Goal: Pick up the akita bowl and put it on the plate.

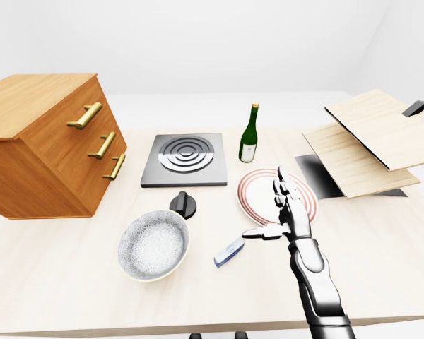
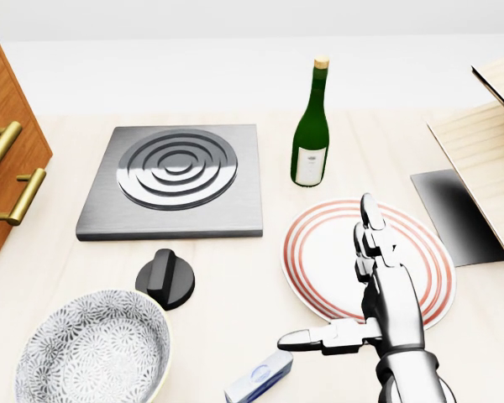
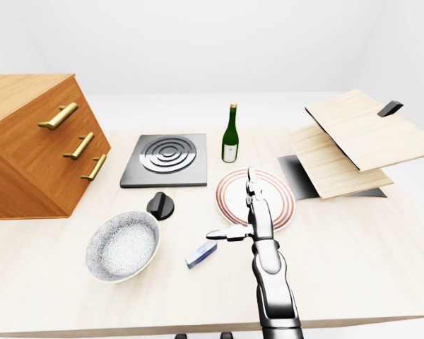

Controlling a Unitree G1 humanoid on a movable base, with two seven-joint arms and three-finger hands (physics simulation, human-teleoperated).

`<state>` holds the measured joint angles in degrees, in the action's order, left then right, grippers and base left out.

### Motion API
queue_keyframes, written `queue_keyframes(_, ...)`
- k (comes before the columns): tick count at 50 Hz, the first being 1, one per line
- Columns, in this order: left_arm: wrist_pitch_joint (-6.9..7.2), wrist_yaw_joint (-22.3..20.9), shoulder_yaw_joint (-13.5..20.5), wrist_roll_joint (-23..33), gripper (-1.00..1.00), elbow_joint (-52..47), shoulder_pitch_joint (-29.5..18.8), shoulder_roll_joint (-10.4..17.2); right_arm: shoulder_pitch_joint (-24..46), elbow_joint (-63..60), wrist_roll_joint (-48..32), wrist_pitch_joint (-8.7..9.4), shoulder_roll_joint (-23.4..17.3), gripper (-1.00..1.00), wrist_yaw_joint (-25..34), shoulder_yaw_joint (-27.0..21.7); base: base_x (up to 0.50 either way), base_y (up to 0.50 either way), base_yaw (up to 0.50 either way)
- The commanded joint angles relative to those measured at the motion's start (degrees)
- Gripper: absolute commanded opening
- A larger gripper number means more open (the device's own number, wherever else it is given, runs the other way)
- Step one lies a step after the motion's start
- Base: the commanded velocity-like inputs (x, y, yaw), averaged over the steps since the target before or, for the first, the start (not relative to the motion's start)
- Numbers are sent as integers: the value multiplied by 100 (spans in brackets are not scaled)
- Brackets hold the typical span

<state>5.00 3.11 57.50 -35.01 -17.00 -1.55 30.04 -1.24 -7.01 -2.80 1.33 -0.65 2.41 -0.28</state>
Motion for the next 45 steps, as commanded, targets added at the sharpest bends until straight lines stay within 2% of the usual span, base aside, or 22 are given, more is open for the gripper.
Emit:
queue_keyframes(1,0,5,14,0,100,-12,26,-1,-23,58,-3,-33,1,100,-1,-6,50,0,0)
queue_keyframes(4,0,17,37,-24,100,-37,33,14,-40,-3,7,3,6,100,2,-1,50,0,0)
queue_keyframes(12,0,24,48,-16,100,-45,24,13,-9,121,34,-85,-7,100,14,-29,50,0,0)
queue_keyframes(18,0,-17,-23,30,100,63,20,-15,-80,-61,29,-7,4,100,26,5,50,0,0)
queue_keyframes(23,0,-25,9,2,100,0,51,-19,-95,21,-23,-135,1,100,28,27,0,0,0)
queue_keyframes(29,0,-50,-39,58,100,83,27,-42,-179,-126,-121,-124,11,100,36,111,0,0,0)
queue_keyframes(32,0,-46,-53,66,100,96,36,-49,-207,-270,-91,-34,14,100,46,83,0,0,0)
queue_keyframes(37,0,-44,-53,63,100,94,38,-48,-208,-277,-90,-29,15,100,47,82,0,0,0)
queue_keyframes(38,0,15,31,-11,100,-47,71,-17,-164,-443,-618,173,-35,100,-206,175,0,0,0)
queue_keyframes(42,0,12,41,11,100,-73,62,-17,-145,-471,-687,191,3,100,-218,174,0,0,0)
queue_keyframes(43,0,0,27,26,100,-60,56,-19,-132,-649,-825,367,14,100,-295,182,0,0,0)
queue_keyframes(45,0,-4,30,29,100,-62,48,-18,-89,-680,-826,367,23,100,-263,202,0,0,0)
